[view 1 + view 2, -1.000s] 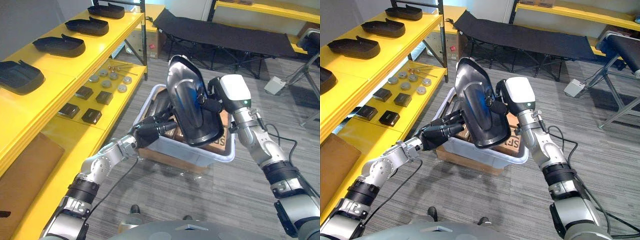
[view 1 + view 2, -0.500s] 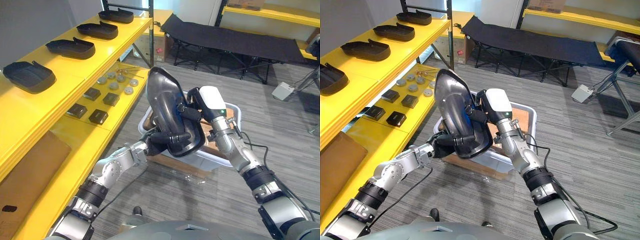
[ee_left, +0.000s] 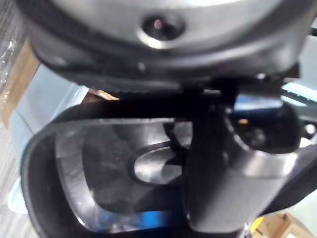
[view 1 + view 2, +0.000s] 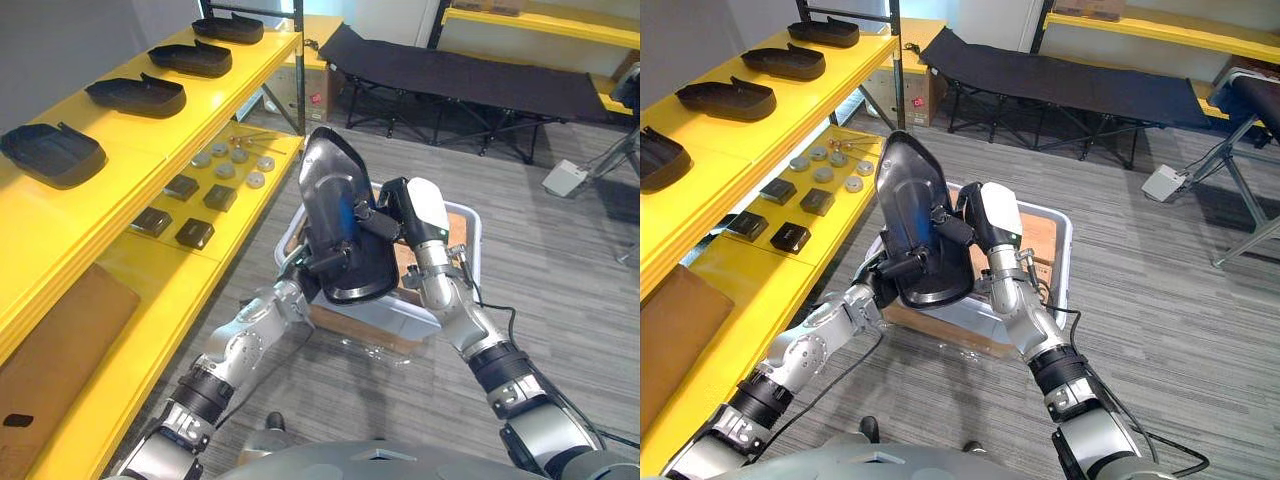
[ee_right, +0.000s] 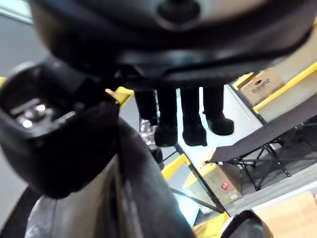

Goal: Walk over and take three plastic housings, then place them on the shelf

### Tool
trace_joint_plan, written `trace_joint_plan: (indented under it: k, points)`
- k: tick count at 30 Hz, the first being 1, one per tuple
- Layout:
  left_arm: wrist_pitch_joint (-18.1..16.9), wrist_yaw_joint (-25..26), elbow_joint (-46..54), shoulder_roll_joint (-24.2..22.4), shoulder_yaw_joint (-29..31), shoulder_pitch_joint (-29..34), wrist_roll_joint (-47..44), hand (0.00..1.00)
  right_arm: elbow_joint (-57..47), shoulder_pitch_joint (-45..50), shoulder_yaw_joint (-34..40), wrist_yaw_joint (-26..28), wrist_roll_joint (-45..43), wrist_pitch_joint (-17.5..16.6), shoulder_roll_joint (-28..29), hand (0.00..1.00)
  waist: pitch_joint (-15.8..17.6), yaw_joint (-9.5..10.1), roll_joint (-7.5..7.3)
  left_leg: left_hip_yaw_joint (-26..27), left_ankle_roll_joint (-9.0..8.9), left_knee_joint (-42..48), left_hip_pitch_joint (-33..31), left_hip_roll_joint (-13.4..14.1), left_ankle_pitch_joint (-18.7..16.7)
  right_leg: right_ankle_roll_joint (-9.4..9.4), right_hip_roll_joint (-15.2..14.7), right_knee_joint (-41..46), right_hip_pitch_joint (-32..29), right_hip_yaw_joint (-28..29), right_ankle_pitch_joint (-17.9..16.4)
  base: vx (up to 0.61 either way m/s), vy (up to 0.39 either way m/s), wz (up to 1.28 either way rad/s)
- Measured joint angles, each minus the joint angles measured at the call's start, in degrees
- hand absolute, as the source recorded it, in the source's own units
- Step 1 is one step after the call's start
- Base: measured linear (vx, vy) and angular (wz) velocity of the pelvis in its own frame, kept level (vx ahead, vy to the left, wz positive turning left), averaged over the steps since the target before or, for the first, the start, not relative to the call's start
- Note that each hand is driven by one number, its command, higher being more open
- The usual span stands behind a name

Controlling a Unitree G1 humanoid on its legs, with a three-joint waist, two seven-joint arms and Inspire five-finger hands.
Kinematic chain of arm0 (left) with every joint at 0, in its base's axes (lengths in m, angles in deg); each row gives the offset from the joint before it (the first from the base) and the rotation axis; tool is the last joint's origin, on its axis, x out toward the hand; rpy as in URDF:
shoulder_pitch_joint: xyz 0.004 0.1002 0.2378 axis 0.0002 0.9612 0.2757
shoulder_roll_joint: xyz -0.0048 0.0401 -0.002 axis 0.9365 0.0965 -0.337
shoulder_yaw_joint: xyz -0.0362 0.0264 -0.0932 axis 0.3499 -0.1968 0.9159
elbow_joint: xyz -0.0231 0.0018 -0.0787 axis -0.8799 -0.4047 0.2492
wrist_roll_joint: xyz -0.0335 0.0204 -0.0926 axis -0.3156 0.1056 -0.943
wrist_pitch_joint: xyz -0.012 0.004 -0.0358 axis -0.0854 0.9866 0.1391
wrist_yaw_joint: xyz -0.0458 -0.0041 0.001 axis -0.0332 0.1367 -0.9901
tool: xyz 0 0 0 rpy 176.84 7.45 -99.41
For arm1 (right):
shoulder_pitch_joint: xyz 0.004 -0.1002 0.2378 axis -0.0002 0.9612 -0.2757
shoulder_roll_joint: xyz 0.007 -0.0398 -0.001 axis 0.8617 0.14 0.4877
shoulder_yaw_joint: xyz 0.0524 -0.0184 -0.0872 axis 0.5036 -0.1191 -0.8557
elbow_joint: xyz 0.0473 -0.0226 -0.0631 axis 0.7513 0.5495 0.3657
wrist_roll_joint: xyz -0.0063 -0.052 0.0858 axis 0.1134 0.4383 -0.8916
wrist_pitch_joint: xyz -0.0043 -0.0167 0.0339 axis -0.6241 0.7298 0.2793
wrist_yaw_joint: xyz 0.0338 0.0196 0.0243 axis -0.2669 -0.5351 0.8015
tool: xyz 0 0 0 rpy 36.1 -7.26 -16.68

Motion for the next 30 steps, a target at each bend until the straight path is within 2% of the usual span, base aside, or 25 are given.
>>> trace_joint_plan:
  k: [2, 6, 7, 10, 14, 16, 18, 22, 25, 30]
  points:
    - [-0.96, -0.02, 0.02, -2.12, 2.04, 1.61, -0.13, 0.00, -0.77, 1.49, 0.33, -0.45, 0.00, -0.01, 0.60, 0.00, 0.00, -0.03, 0.00, 0.11, 0.02, 0.00, 0.00, -0.09, -0.06, 0.00, -0.04, 0.03, -0.08, -0.02, 0.00, 0.00, 0.000, 0.00]
    - [-1.15, -0.22, 0.04, -2.41, 2.18, 2.33, -0.08, 0.00, -1.19, 2.89, 1.12, -0.78, 0.02, -0.04, 1.63, 0.00, 0.00, -0.04, 0.00, 0.22, 0.00, 0.00, 0.00, -0.08, -0.09, 0.00, -0.03, 0.05, -0.18, 0.00, 0.00, 0.00, 0.000, 0.00]
    - [-1.22, -0.47, 0.05, -2.55, 2.52, 2.61, 0.06, 0.00, -1.21, 3.06, 1.23, -0.78, 0.03, -0.05, 2.00, 1.00, 0.00, -0.06, 0.00, 0.24, -0.02, 0.00, 0.00, -0.06, -0.11, 0.00, -0.03, 0.06, -0.19, 0.01, 0.00, 0.00, 0.000, -0.03]
    - [-2.51, -2.41, 0.09, -3.24, 3.71, 4.91, 0.79, 0.00, -2.35, 4.75, 1.26, -0.76, -0.30, -0.73, 2.79, 1.00, 0.00, -0.14, 0.01, 0.51, -0.04, 0.00, 0.05, -0.03, -0.20, 0.00, -0.03, 0.06, -0.30, 0.10, -0.01, 0.01, 0.002, -0.03]
    - [-5.89, -2.99, 0.11, -6.79, 8.40, 7.26, 3.95, 0.00, -3.41, 8.07, 2.40, 1.07, -7.61, -4.55, 5.04, 1.00, 0.00, -0.11, 0.00, 0.71, -0.10, 0.00, 0.07, -0.01, -0.33, -0.03, -0.03, 0.09, -0.70, 0.21, -0.05, 0.00, 0.002, -0.01]
    - [-9.91, -2.99, 1.19, -8.95, 14.08, 7.26, 4.92, 0.00, -3.66, 10.72, 0.36, 5.04, -10.71, -6.97, 4.85, 1.00, -0.01, -0.24, -0.01, 1.10, -0.15, 0.00, 0.11, 0.09, -0.40, -0.08, 0.01, 0.11, -0.93, 0.62, -0.08, 0.02, 0.009, -0.09]
    - [-12.57, -3.04, 4.40, -9.08, 16.55, 7.26, 6.70, 0.00, -3.67, 13.10, -1.34, 7.29, -12.75, -7.12, 5.01, 1.00, -0.01, -0.10, 0.00, 1.40, -0.13, 0.00, 0.09, 0.16, -0.49, -0.11, -0.02, 0.12, -1.12, 0.94, -0.11, 0.03, 0.008, -0.08]
    - [-15.98, -5.59, 10.66, -8.47, 17.66, 8.20, 13.95, 0.00, -5.93, 14.36, -1.75, 10.75, -19.89, -7.36, 7.04, 1.00, -0.01, -0.13, 0.00, 1.45, -0.10, 0.01, 0.09, 0.01, -0.73, -0.10, -0.11, 0.09, -1.18, 1.03, -0.12, 0.01, 0.002, -0.01]
    - [-17.41, -8.11, 14.16, -8.43, 17.29, 9.28, 19.41, 0.00, -11.19, 15.82, -2.33, 16.03, -27.95, -9.63, 7.09, 1.00, -0.04, -0.11, 0.02, 1.48, 0.03, 0.43, 0.08, -0.17, -1.14, -0.08, -0.31, 0.05, -1.03, 1.06, -0.12, 0.04, 0.021, -0.01]
    - [-20.10, -7.15, 17.26, -8.41, 16.99, 12.80, 30.88, 0.00, -15.92, 18.35, -2.72, 19.97, -37.60, -10.39, 7.87, 1.00, -0.66, -0.33, 0.76, 1.65, 0.29, 0.44, 0.08, -0.49, -1.44, 0.04, -0.60, -0.15, -1.02, 1.13, -0.10, 0.00, 0.000, 0.00]
